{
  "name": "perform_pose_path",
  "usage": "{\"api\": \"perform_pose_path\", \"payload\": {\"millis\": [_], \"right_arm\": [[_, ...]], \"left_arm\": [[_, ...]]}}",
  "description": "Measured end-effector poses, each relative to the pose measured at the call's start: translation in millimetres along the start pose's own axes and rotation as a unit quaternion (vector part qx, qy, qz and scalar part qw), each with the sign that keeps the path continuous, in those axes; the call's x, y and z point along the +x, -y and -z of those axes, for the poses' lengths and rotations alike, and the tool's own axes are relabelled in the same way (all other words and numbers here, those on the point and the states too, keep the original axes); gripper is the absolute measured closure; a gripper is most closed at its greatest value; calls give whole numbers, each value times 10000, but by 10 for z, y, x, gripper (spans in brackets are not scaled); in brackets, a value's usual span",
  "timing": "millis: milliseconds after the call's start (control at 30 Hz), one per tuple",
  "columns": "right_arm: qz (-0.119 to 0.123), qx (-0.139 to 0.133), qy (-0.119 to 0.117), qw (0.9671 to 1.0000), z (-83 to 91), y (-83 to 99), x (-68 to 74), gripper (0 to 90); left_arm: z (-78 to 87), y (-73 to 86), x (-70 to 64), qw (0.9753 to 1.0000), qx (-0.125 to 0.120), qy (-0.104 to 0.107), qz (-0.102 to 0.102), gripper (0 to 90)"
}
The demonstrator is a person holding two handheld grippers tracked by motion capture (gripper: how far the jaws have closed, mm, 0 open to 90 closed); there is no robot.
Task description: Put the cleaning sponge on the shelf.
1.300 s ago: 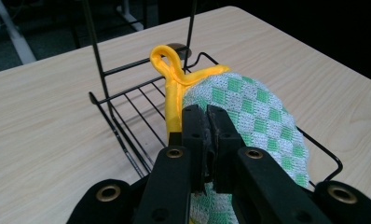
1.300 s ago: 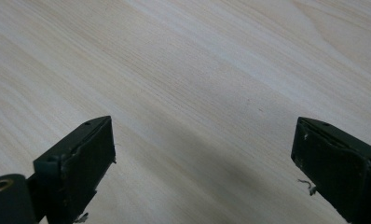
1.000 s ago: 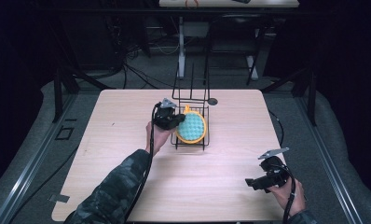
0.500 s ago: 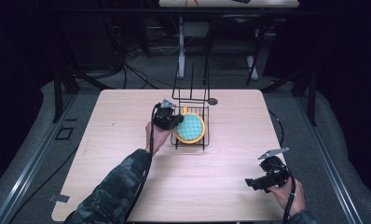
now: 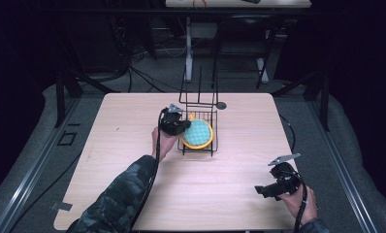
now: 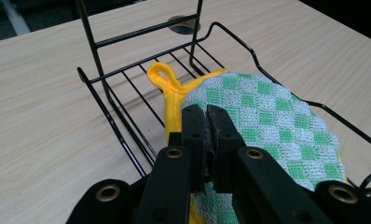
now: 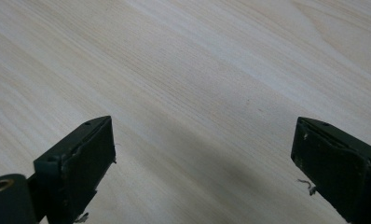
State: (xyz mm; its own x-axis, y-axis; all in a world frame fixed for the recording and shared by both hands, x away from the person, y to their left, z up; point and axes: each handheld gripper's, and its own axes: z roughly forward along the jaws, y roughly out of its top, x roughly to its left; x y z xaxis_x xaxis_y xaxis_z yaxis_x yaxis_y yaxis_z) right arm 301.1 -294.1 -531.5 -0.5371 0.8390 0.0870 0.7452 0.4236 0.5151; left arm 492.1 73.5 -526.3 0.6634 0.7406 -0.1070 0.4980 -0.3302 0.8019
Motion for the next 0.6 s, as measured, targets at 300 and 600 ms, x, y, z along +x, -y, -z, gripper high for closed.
{"api": "perform_pose_path", "payload": {"millis": [300, 600], "right_arm": [[-12, 32, 11, 10000, 1, -4, 3, 55], [20, 29, 17, 10000, 0, 0, -2, 55]], "left_arm": [[-100, 11, 40, 9999, 57, -46, 113, 873], [-181, -15, 35, 9997, -55, -83, 222, 869]]}}
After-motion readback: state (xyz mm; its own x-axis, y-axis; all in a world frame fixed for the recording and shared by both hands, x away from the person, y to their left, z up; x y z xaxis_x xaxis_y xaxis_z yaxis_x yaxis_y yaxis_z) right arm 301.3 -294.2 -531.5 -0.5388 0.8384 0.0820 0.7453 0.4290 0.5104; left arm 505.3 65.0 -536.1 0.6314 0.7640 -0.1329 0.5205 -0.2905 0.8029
